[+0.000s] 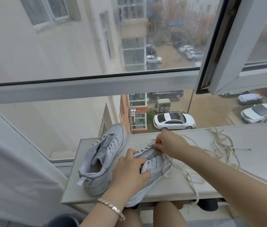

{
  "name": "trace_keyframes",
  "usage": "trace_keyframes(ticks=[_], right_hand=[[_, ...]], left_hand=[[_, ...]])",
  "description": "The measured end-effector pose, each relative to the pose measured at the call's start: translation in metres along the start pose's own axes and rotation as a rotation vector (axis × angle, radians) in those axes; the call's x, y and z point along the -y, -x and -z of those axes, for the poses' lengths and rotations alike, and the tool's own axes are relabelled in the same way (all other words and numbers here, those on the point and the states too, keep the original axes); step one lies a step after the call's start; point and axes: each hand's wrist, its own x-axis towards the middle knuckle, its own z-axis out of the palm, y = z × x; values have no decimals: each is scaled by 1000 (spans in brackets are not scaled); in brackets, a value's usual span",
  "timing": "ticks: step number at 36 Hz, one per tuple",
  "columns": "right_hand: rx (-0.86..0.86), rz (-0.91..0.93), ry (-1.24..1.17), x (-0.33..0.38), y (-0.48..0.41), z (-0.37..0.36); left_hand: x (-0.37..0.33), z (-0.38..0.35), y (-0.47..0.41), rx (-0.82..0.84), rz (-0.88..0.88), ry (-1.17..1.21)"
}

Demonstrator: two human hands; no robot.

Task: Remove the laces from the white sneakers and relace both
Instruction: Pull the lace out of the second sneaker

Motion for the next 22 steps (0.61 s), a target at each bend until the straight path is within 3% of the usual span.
trace_keyframes(ticks=[4, 12, 16, 22], right_hand=[[58, 42, 95, -1, -4, -1], [-25, 78, 75, -9, -3, -9], [49, -39, -377, -14, -4, -6], [-25, -444, -1429, -30, -6, 10]], left_hand=[[-2, 1, 1, -22, -9, 2], [-3, 0, 1, -18, -5, -6], [-1, -1, 1, -15, -16, 0], [1, 0, 0, 10, -22, 2]])
